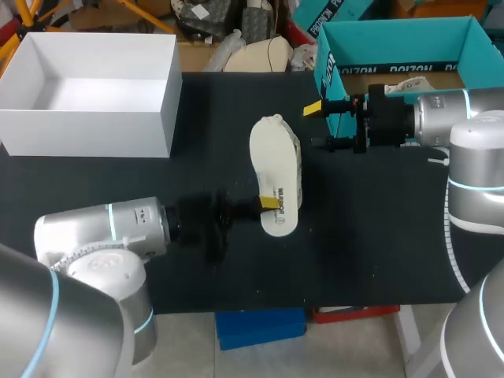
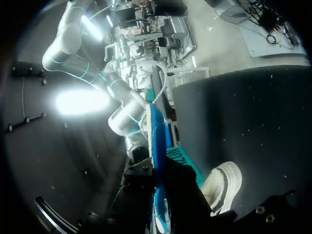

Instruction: Take the shoe out of the shoebox, open the shoe tongue, remove and reinsert the insole, then place the shoe into the shoebox

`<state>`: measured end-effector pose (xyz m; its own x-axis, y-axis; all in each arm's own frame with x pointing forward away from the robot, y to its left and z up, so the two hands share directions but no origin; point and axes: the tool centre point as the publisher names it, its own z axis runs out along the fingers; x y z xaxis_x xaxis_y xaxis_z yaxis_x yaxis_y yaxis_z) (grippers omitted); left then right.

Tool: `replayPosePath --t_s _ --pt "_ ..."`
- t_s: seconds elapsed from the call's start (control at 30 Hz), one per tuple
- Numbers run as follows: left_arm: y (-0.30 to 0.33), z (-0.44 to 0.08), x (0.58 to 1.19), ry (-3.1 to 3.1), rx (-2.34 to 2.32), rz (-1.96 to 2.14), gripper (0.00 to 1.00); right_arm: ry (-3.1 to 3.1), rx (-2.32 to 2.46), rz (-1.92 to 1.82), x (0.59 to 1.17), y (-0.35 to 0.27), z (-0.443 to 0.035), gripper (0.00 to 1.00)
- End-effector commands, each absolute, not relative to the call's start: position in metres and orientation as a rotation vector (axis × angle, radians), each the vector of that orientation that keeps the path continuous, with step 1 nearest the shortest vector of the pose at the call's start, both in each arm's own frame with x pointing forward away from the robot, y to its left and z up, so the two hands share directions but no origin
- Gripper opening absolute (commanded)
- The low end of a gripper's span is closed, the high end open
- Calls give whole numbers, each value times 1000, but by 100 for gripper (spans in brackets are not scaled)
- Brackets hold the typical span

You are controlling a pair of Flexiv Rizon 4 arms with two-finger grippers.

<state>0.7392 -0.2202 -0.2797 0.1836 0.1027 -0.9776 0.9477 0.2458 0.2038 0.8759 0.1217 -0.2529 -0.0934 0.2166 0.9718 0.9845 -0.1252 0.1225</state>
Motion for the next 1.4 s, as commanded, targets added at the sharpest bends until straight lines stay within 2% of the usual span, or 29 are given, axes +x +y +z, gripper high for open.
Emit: replayPosePath --t_s 0.03,0.43,0.87,1.37,1.4 --pt "-240 -283 779 1218 1181 -851 0 -1379 -1420 -1290 876 123 -254 100" --pt "-238 -278 813 1200 1168 -863 0 -1379 -1420 -1290 876 123 -254 100" --pt "-237 -277 814 1201 1164 -865 0 -1379 -1420 -1290 876 123 -254 100" --pt "-237 -277 814 1201 1164 -865 0 -1495 -1119 -1122 864 140 -272 100" --pt "-237 -277 814 1201 1164 -865 0 -1483 -1112 -1112 863 141 -274 94"
